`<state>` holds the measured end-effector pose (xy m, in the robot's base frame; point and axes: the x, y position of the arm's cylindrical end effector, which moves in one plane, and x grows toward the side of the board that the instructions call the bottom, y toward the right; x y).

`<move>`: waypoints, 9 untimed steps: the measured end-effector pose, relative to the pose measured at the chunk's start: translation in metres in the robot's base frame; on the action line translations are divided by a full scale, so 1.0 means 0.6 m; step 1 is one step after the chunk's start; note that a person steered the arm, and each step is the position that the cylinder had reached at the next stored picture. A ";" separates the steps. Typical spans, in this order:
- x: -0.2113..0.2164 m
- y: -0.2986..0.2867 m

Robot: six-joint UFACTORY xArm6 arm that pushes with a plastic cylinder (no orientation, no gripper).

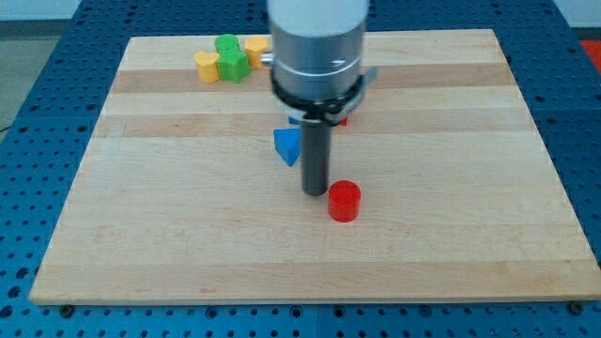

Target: Move the red circle to the bottom right side of the board

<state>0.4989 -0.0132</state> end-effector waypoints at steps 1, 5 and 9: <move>0.045 0.045; 0.047 0.300; 0.054 0.329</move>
<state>0.5316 0.1844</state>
